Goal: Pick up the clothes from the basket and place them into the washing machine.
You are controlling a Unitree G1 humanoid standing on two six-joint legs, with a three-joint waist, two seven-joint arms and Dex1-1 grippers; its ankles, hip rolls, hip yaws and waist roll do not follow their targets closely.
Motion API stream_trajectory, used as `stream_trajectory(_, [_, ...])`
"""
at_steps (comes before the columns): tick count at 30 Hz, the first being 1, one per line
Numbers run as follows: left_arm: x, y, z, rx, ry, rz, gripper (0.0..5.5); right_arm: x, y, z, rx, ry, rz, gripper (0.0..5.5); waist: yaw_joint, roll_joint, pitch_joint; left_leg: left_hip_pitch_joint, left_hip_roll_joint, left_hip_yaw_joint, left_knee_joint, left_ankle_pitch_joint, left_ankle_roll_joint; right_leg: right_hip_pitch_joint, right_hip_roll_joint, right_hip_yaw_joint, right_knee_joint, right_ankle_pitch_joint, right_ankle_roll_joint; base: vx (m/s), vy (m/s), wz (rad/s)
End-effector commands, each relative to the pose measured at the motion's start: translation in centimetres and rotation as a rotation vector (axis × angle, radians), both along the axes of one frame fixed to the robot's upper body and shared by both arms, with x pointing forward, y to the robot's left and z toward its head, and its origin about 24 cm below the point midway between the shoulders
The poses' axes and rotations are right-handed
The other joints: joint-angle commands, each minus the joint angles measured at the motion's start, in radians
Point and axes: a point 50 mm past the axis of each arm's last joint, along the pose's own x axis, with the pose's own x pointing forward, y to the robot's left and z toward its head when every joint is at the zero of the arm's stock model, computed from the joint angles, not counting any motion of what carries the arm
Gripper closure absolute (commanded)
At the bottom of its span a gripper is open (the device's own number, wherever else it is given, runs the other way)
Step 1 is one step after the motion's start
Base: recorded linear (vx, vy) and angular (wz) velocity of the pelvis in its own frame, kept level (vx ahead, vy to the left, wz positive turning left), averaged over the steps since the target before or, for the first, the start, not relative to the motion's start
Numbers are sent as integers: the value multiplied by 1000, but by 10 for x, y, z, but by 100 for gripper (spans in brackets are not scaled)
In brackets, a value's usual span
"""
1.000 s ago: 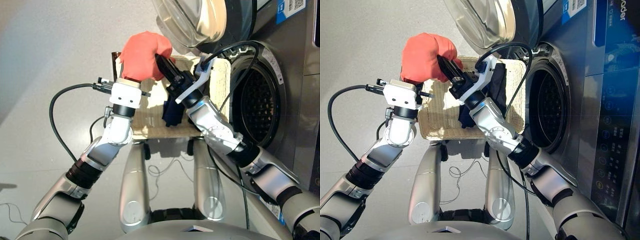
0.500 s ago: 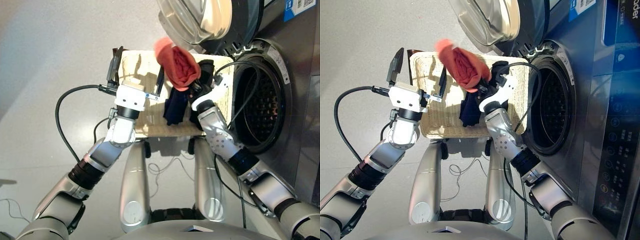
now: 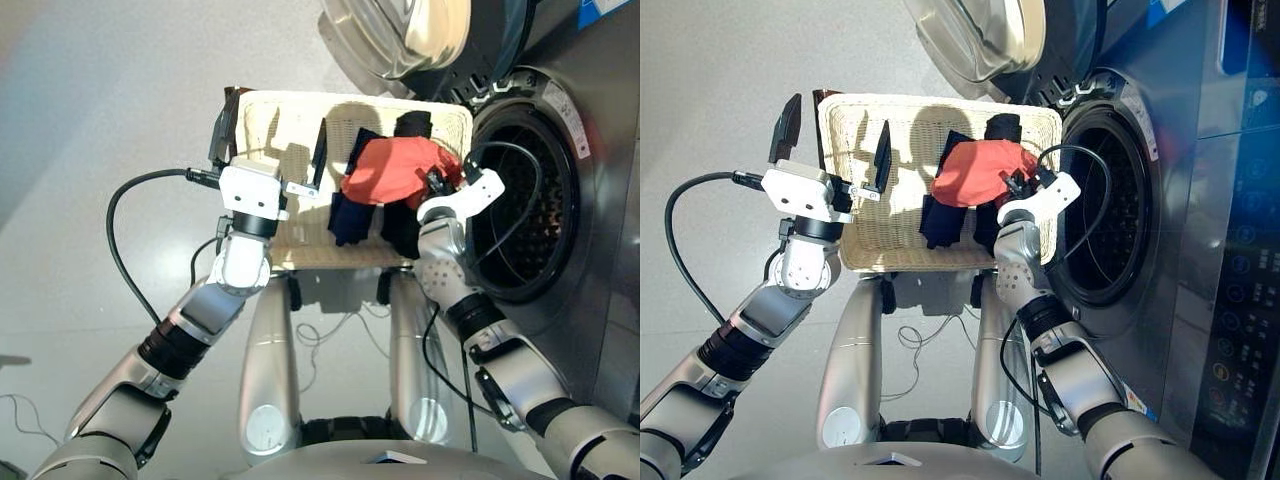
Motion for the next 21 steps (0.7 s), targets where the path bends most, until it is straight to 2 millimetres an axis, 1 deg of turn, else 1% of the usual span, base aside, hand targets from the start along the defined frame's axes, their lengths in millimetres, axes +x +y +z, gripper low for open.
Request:
stream_trajectory(1, [-25,-9,24,-77,-137,-146,0,1,-43,35,20,-147,-192,550,-9,61,-15,-43,-73,-8,33,-46,36,-39,35,31,26,-34,1,0,0,0])
stream_trajectory(3, [-25,-9,23,-72,-135,-146,0,-1,-62,36,38,-135,-279,550,-10,64,-15,-64,-74,-11,52,-52,37,-59,37,34,42,-39,0,0,0,0])
stream_trajectory(4, [-25,-9,23,-72,-136,-147,0,-1,-62,37,38,-136,-280,550,-9,64,-15,-67,-74,-11,54,-53,37,-61,37,34,43,-39,0,0,0,0])
stream_trajectory(5, [-26,-9,24,-72,-135,-148,0,-3,-72,37,72,-133,-340,550,-9,66,-15,-77,-74,-11,64,-56,38,-74,36,32,56,-43,0,0,0,0])
stream_trajectory(6, [-25,-8,23,-68,-128,-146,0,-6,-86,35,133,-120,-417,550,-10,68,-15,-91,-76,-12,79,-62,40,-88,38,36,68,-48,0,0,0,0])
stream_trajectory(7, [-25,-9,23,-67,-129,-147,0,-7,-93,36,168,-120,-458,550,-10,70,-15,-99,-76,-12,87,-65,40,-95,37,36,74,-50,0,0,0,0])
stream_trajectory(8, [-25,-9,23,-66,-130,-148,0,-7,-94,36,170,-122,-458,550,-8,70,-15,-101,-76,-12,89,-66,40,-98,38,36,76,-51,1,0,0,0])
stream_trajectory(9, [-25,-8,25,-65,-133,-146,0,-8,-103,39,205,-124,-506,550,-9,73,-15,-122,-79,-13,93,-57,41,-116,37,38,79,-42,1,0,0,0])
stream_trajectory(10, [-25,-8,24,-72,-130,-152,0,-9,-110,42,237,-134,-539,550,-7,75,-15,-129,-77,-13,105,-70,41,-123,37,38,91,-53,2,0,0,0])
stream_trajectory(14, [-27,-9,27,-79,-131,-170,0,-15,-136,53,279,-143,-644,550,-3,84,-15,-172,-77,-14,131,-76,37,-169,36,41,120,-60,4,0,0,0])
stream_trajectory(15, [-28,-9,28,-79,-132,-176,0,-18,-145,58,289,-149,-679,550,-2,87,-15,-186,-78,-16,135,-74,37,-183,37,42,130,-61,4,0,0,0])
stream_trajectory(17, [-28,-8,28,-76,-129,-178,0,-22,-158,69,308,-180,-726,550,-1,92,-15,-210,-78,-17,151,-79,36,-208,35,43,150,-67,4,0,0,0])
stream_trajectory(18, [-28,-8,29,-73,-135,-177,0,-23,-161,74,305,-191,-733,550,0,94,-15,-223,-77,-16,151,-68,37,-222,33,43,150,-58,3,0,0,0])
stream_trajectory(19, [-28,-6,29,-74,-134,-174,0,-25,-165,80,312,-211,-749,550,0,95,-15,-235,-78,-15,155,-66,36,-233,34,42,155,-57,3,0,0,0])
stream_trajectory(20, [-29,-6,28,-74,-133,-175,0,-28,-172,85,315,-228,-769,550,2,97,-15,-241,-78,-17,165,-79,35,-240,36,44,170,-69,4,0,0,0])
stream_trajectory(21, [-30,-5,29,-71,-135,-175,0,-30,-177,92,306,-244,-783,550,4,98,-15,-251,-77,-18,168,-80,35,-251,36,45,172,-70,4,0,0,0])
